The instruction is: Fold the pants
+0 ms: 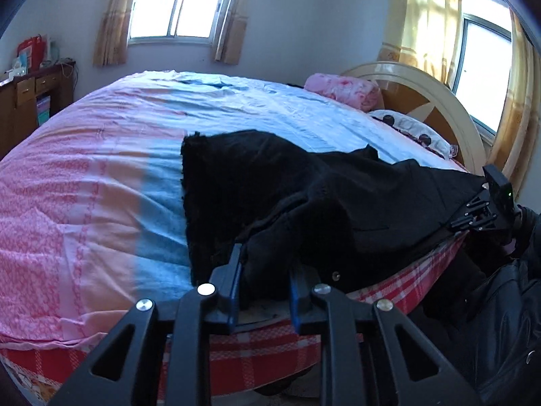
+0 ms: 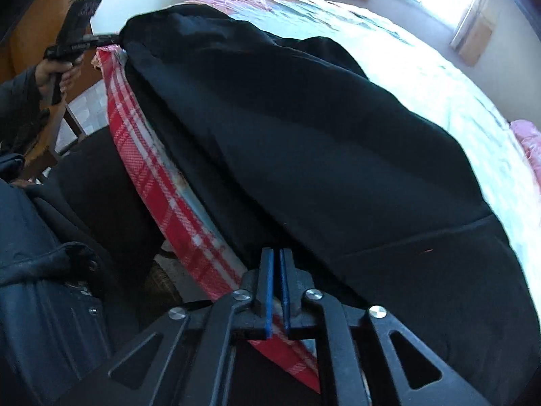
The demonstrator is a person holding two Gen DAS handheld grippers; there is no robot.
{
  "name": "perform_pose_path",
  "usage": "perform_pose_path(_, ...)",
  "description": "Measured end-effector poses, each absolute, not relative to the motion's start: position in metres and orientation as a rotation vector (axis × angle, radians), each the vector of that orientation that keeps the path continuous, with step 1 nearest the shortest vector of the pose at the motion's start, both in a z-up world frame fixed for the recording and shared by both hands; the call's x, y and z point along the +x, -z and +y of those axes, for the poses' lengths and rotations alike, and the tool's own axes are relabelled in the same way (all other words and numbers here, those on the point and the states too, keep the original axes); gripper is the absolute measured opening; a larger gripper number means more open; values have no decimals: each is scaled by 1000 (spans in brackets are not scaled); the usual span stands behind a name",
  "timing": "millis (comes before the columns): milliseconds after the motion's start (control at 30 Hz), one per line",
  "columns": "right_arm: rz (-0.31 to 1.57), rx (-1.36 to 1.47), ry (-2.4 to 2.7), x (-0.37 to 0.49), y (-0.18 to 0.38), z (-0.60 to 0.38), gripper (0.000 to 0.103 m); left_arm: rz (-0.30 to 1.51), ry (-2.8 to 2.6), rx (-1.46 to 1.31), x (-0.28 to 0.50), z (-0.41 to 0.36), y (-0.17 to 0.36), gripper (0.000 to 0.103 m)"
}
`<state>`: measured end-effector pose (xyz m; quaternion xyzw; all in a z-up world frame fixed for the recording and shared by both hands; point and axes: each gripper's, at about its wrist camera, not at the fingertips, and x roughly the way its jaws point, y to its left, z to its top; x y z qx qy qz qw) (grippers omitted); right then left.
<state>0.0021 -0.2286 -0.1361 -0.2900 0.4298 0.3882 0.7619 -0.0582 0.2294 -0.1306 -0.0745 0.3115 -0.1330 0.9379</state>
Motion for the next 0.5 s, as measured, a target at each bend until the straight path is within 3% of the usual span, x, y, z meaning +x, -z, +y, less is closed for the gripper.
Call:
perform_pose_path(100, 928, -623, -883, -4, 131, -229, 2, 660, 243, -141, -54, 233, 134, 35)
perform_pose_path(133, 934, -620, -893, 0, 129, -225, 2, 670, 236, -141, -53, 234, 137, 43)
perform_pose_path(167, 948, -608, -907, 1, 129, -225, 2, 678, 213, -138, -53, 238, 139, 57)
perform_pose_path(233, 984, -573, -933, 3, 130, -225, 2, 671, 181, -140, -56, 244, 139, 68)
perform_pose_path(367, 959, -552, -924, -5, 133, -225, 3, 651, 156, -112, -62, 247, 132, 71)
perform_pose_path(500, 933, -544, -925, -8, 135, -220, 4, 662, 97, 137, -55, 225, 131, 74)
